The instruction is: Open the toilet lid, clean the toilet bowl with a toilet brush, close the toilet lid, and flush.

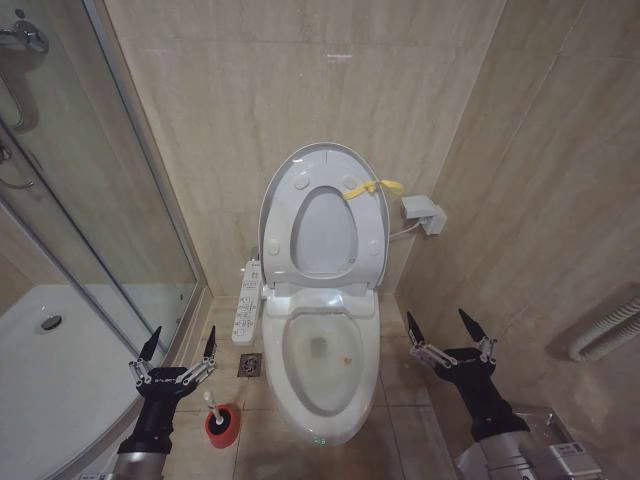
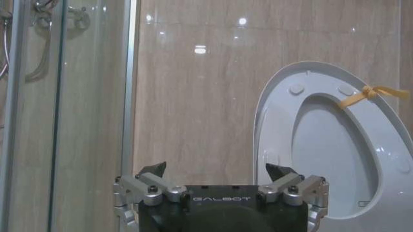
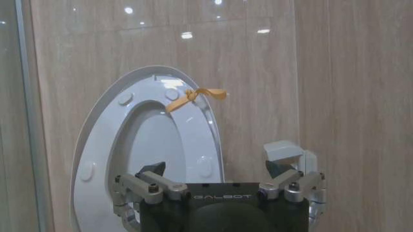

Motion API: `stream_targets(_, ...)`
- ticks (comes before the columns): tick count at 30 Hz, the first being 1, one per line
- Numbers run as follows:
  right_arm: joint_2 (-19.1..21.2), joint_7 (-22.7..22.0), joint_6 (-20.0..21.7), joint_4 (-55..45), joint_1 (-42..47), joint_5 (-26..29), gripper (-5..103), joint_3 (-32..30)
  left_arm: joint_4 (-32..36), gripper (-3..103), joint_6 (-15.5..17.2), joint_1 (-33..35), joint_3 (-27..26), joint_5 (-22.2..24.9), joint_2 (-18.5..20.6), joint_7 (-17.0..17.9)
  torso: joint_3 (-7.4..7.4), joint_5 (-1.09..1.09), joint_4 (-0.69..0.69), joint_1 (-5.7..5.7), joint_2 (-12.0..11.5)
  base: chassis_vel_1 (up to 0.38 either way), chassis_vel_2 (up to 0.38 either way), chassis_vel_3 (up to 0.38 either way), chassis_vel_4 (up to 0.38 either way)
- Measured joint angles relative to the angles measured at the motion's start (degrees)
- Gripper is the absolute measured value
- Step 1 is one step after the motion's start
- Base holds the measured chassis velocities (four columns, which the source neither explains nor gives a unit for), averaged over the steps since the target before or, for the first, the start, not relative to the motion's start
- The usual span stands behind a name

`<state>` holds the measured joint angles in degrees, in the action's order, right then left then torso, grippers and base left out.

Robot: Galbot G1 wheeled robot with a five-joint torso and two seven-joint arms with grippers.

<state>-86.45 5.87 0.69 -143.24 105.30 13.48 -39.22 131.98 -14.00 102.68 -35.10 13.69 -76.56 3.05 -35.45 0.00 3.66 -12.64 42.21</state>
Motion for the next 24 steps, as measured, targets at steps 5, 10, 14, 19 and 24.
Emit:
stream_targets(5,0.0,0.0,0.0,0.0,0.0,0.0,100,0.0,0.6,100,4.0,-0.5,-0.8,0.5,-0.5,0.0,0.0,0.0,0.0,0.0,0.0,0.0,0.0,0.0,0.0)
stream_targets(10,0.0,0.0,0.0,0.0,0.0,0.0,100,0.0,1.5,100,9.5,-1.2,-2.0,1.3,-1.2,0.0,0.0,0.0,0.0,0.0,0.0,0.0,0.0,0.0,0.0)
stream_targets(14,0.0,0.0,0.0,0.0,0.0,0.0,100,0.0,2.5,100,12.4,-1.5,-2.6,1.6,-1.6,0.0,0.0,0.0,0.0,0.0,0.0,0.0,0.0,0.0,0.0)
stream_targets(19,0.0,0.0,0.0,0.0,0.0,0.0,100,0.0,5.3,100,19.9,-2.3,-4.5,2.7,-2.9,-0.3,0.0,0.0,0.0,0.0,0.0,0.0,0.0,0.0,0.0)
stream_targets(24,0.0,0.0,0.0,0.0,0.0,0.0,100,0.0,7.9,100,26.5,-3.0,-6.2,3.7,-4.1,-0.5,0.0,0.0,0.0,0.0,0.0,0.0,0.0,0.0,0.0)
